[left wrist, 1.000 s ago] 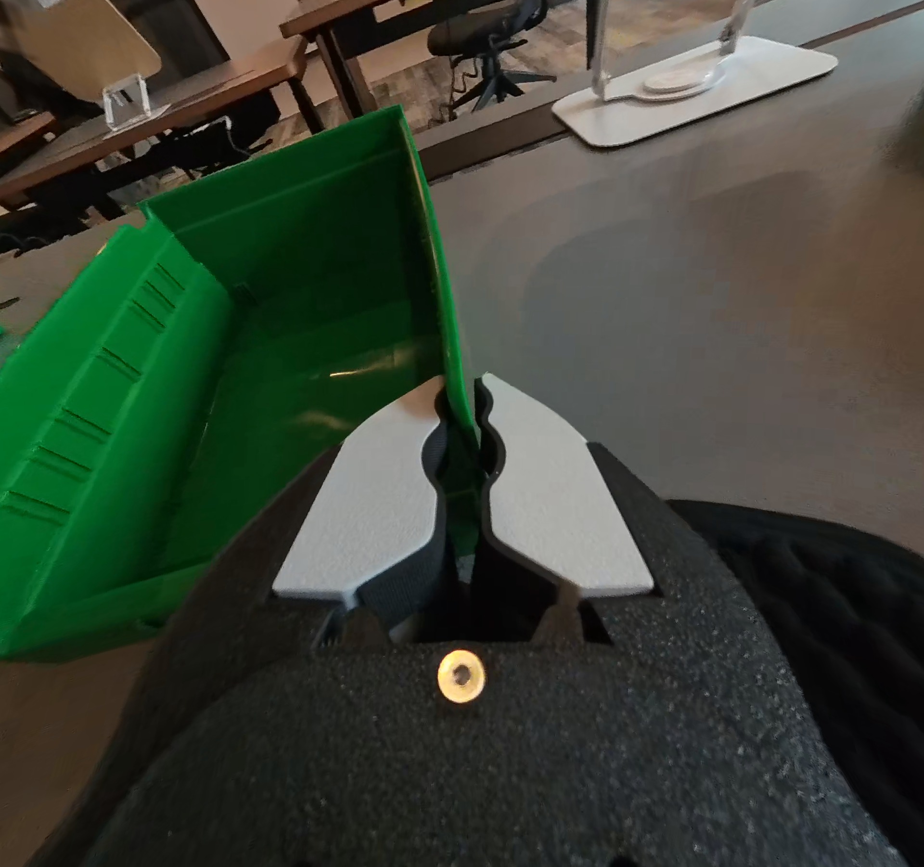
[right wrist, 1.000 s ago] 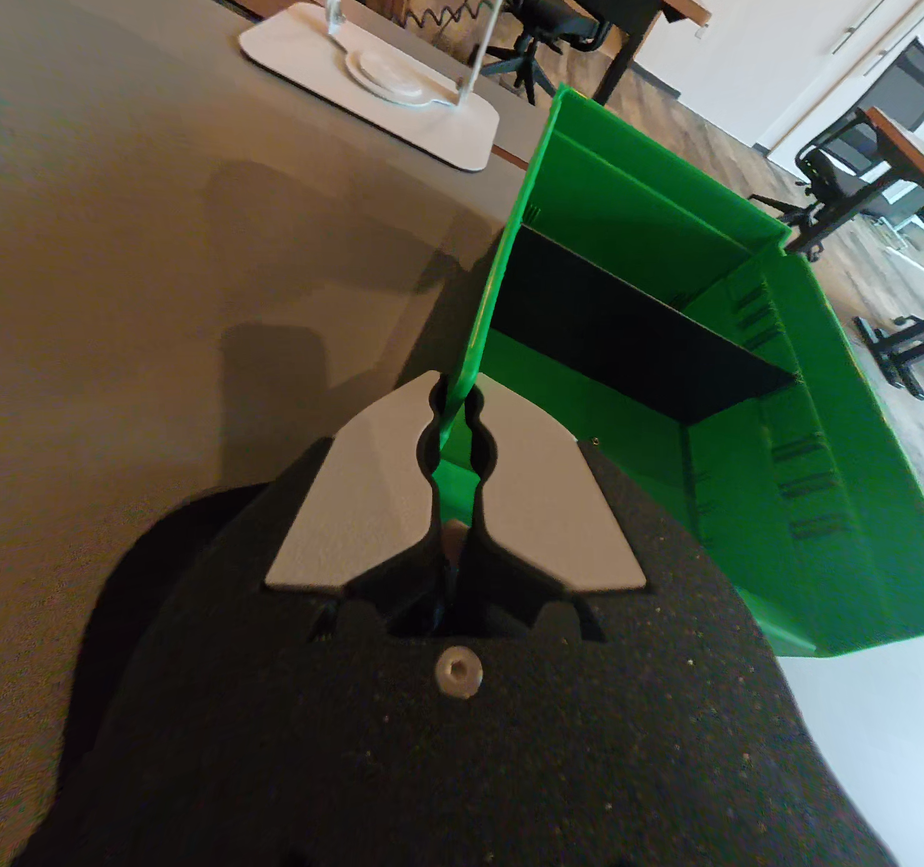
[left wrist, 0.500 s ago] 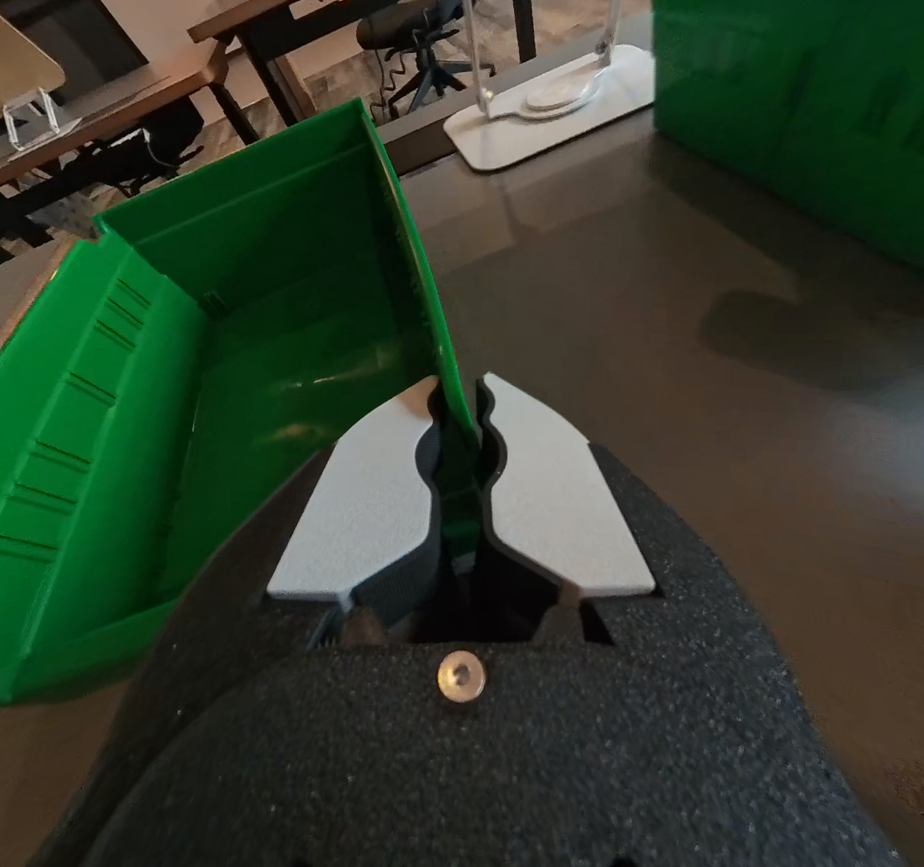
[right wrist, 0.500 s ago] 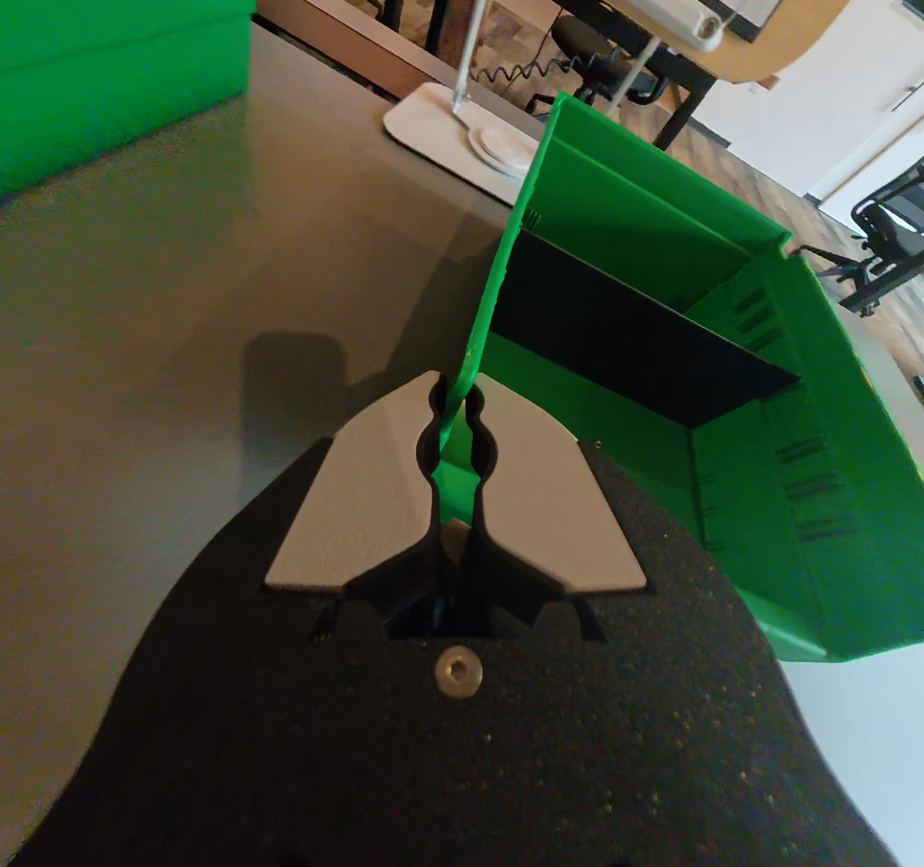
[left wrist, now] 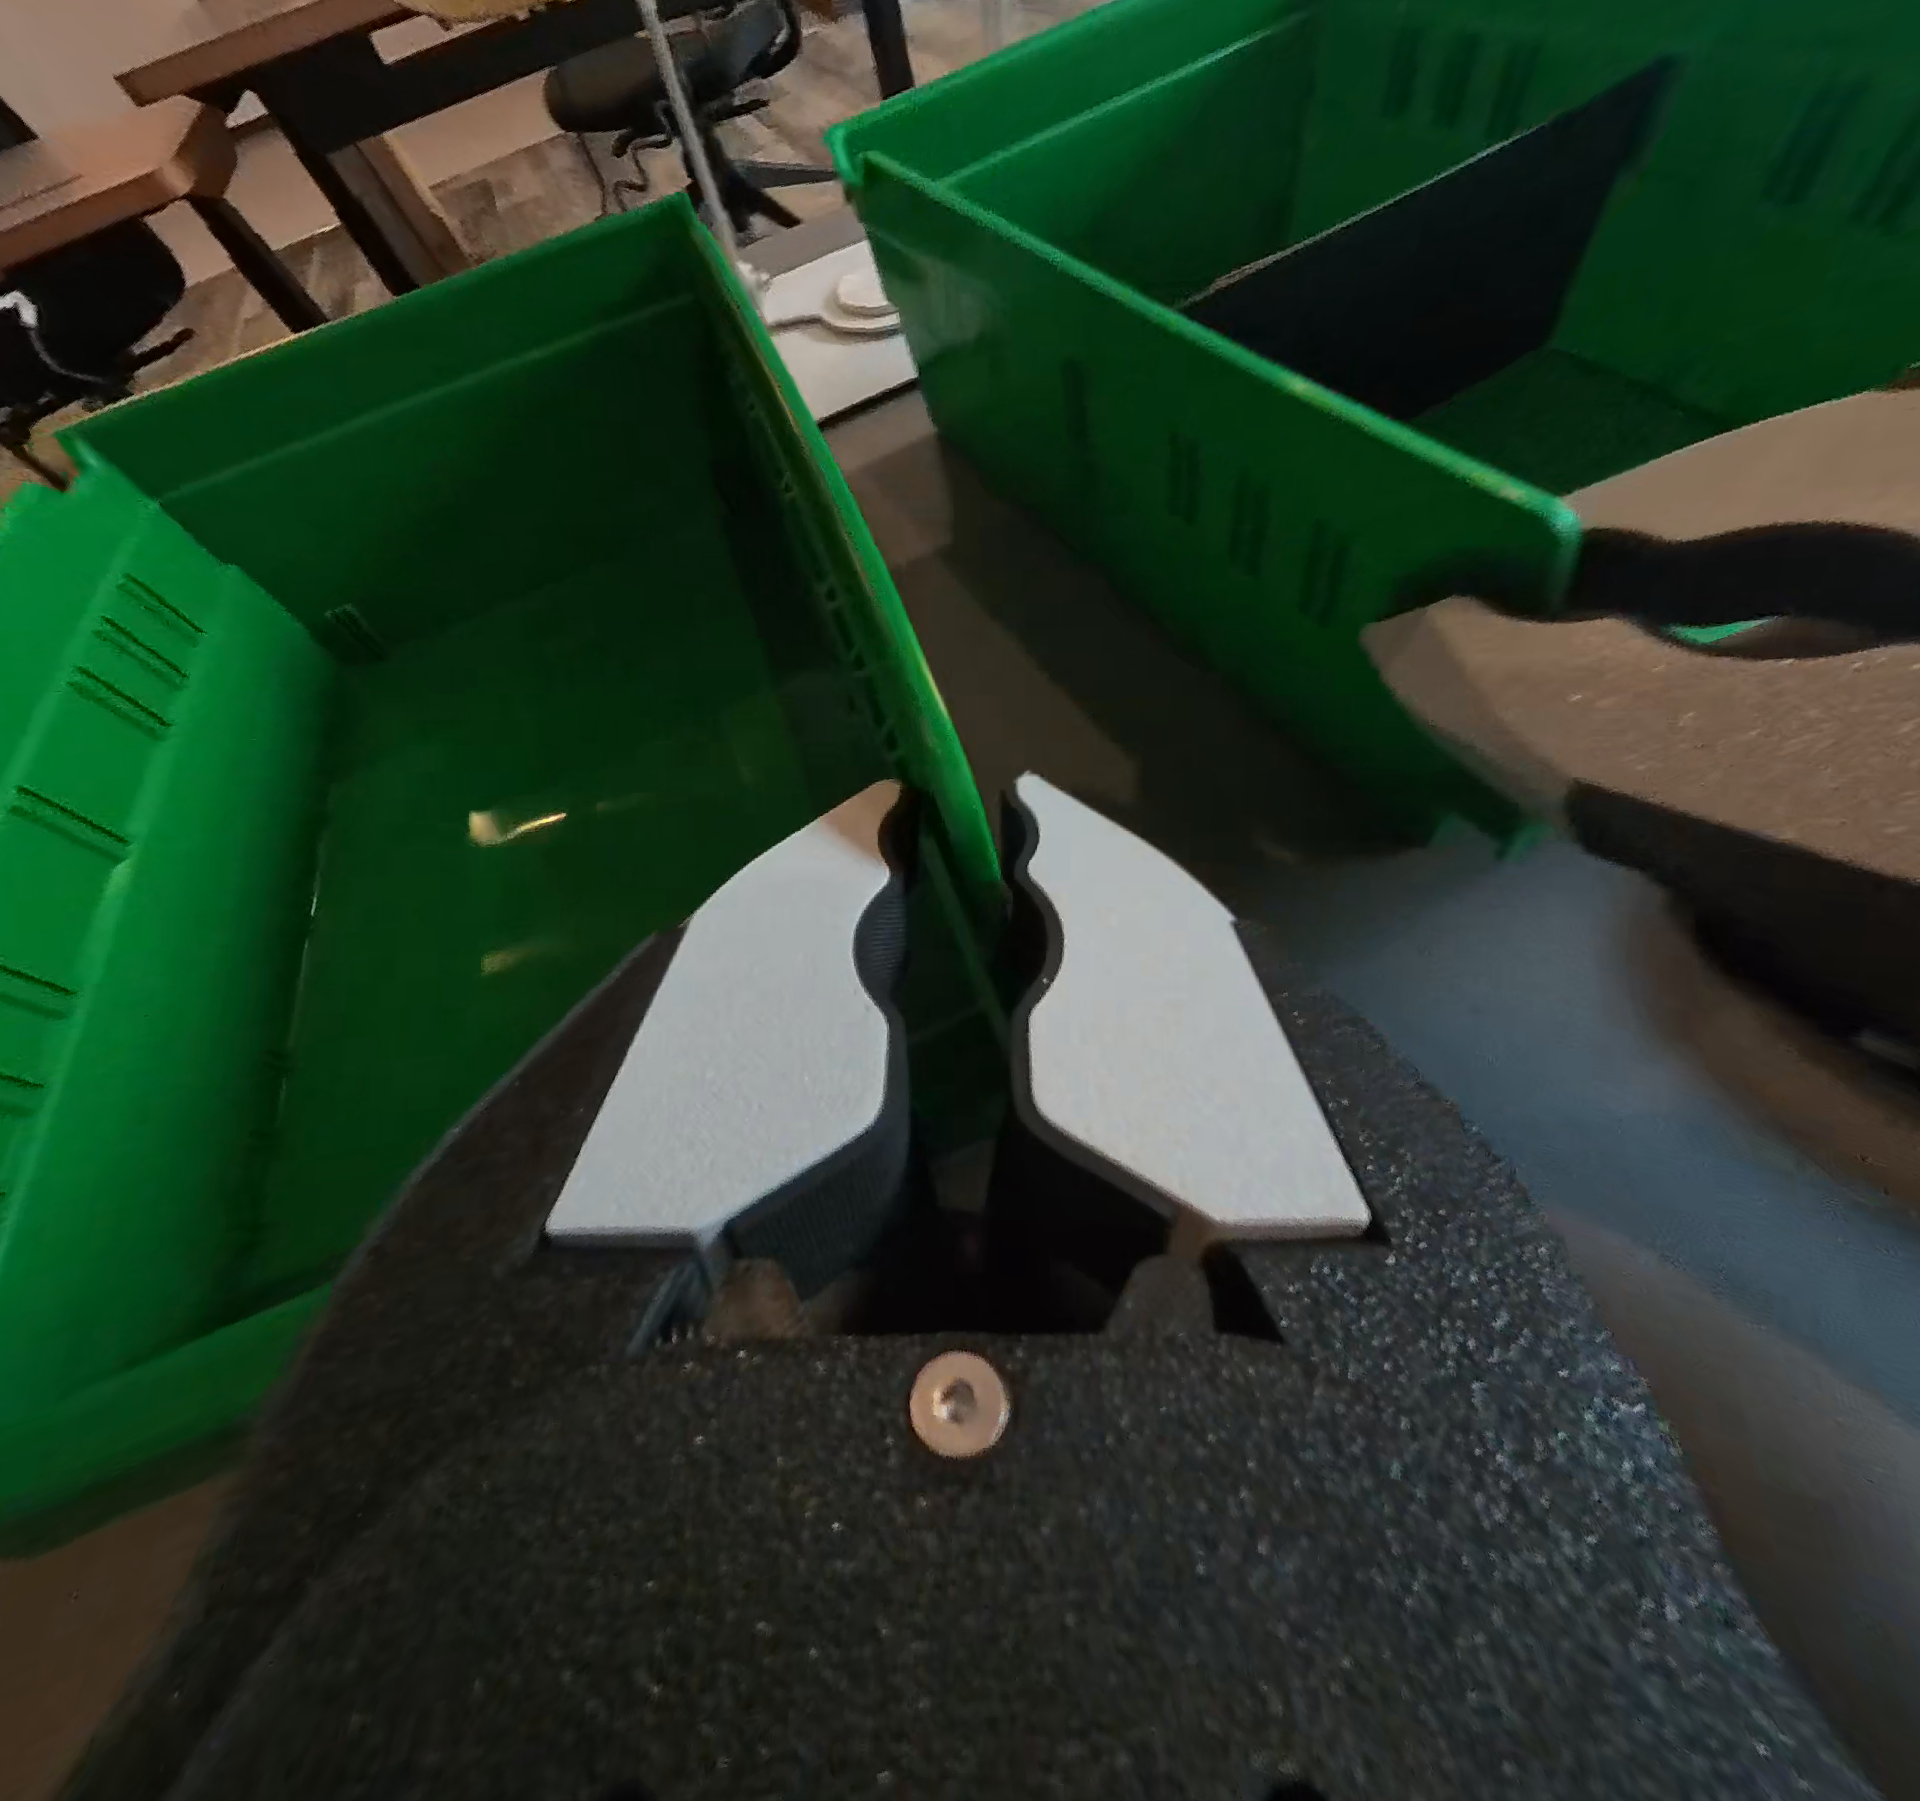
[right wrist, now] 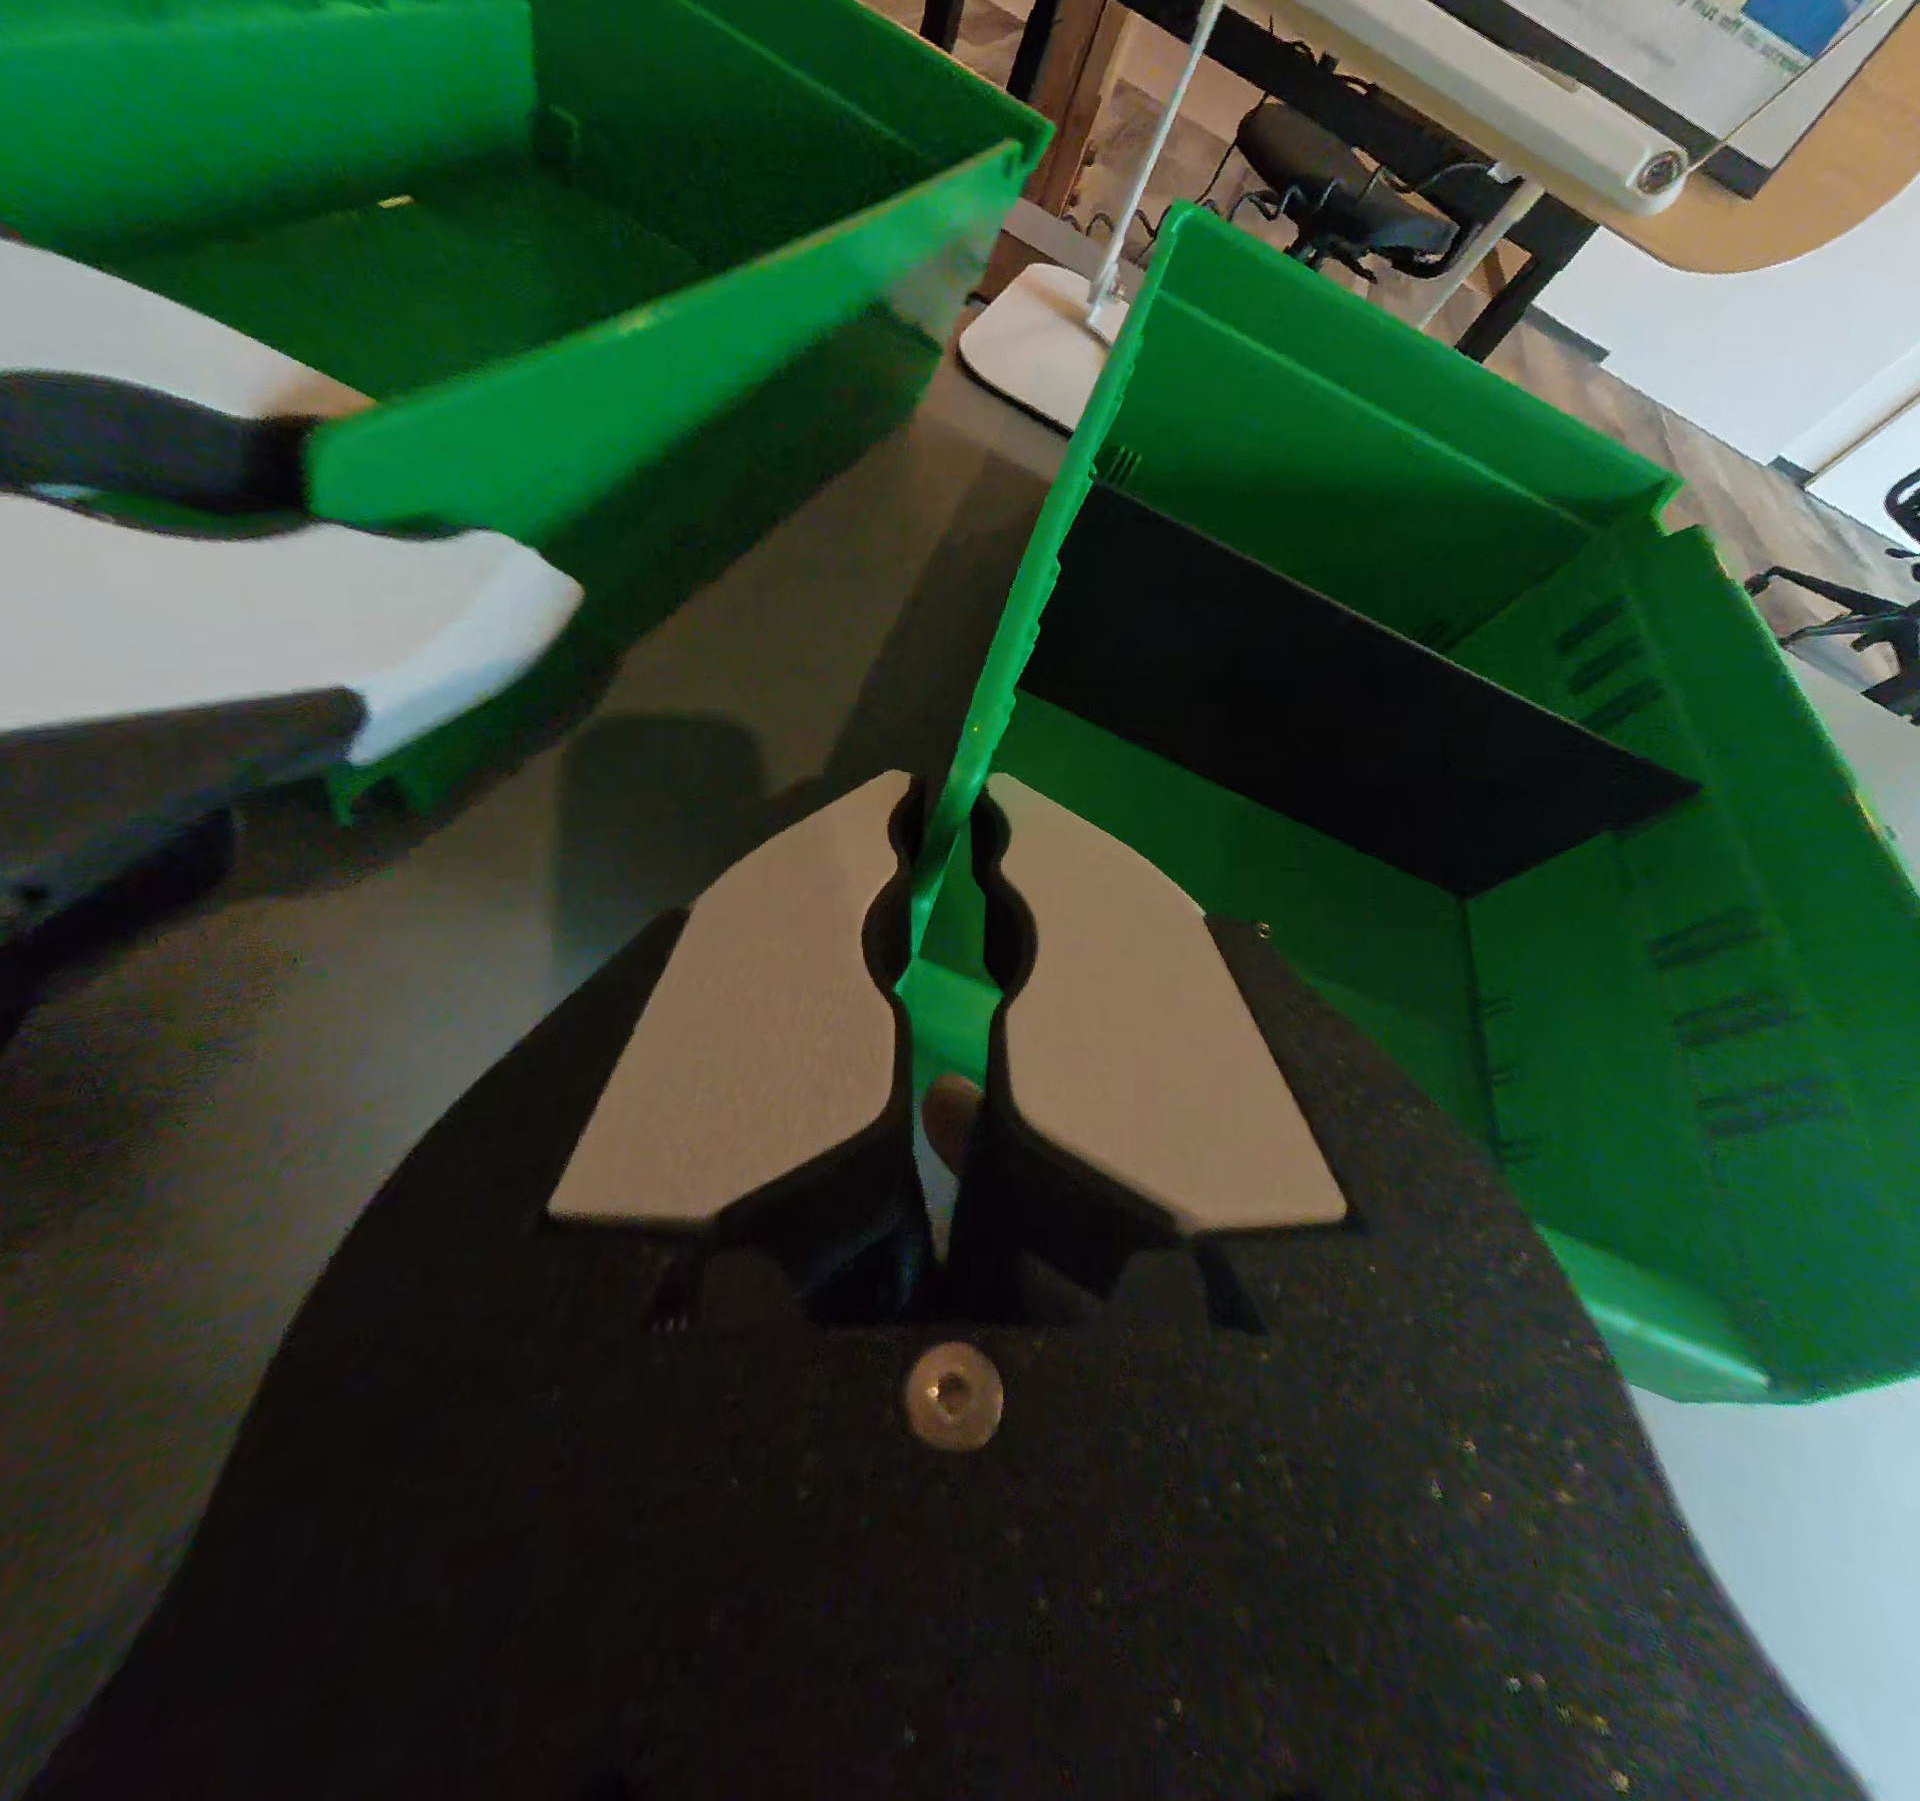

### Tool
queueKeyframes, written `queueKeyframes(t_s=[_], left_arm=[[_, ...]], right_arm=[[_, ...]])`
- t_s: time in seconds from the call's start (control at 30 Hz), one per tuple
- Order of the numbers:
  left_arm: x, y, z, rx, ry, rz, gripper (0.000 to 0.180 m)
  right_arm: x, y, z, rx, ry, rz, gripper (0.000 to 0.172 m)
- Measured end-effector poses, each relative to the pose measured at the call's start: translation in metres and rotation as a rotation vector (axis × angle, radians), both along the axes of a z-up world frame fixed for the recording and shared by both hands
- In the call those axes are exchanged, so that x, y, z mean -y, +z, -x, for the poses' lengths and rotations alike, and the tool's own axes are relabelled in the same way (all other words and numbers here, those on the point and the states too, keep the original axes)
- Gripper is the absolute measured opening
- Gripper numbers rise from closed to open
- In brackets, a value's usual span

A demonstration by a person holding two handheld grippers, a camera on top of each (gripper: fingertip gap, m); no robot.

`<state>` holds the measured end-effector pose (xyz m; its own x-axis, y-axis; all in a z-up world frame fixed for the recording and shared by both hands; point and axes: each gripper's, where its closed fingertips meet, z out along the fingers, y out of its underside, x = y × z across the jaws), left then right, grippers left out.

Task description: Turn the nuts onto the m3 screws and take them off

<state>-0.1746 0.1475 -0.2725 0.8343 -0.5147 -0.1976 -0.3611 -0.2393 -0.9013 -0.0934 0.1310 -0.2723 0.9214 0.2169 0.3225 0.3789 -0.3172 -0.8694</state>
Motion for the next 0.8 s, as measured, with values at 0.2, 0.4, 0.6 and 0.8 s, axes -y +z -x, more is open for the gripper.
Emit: queueKeyframes(t_s=[0.2, 0.4, 0.6, 0.8], left_arm=[[0.003, 0.0, -0.011, 0.026, -0.031, 0.008, 0.015], [0.007, 0.0, -0.02, 0.059, -0.07, 0.024, 0.018], [0.009, 0.003, -0.019, 0.078, -0.078, 0.005, 0.018], [0.025, 0.034, -0.007, 0.123, -0.056, -0.164, 0.036]], right_arm=[[0.002, 0.0, 0.012, -0.059, 0.032, 0.005, 0.009], [0.004, 0.0, 0.026, -0.078, 0.065, 0.007, 0.01], [0.006, 0.002, 0.025, -0.107, 0.072, -0.008, 0.012], [0.024, 0.018, 0.012, -0.143, 0.109, -0.087, 0.03]])
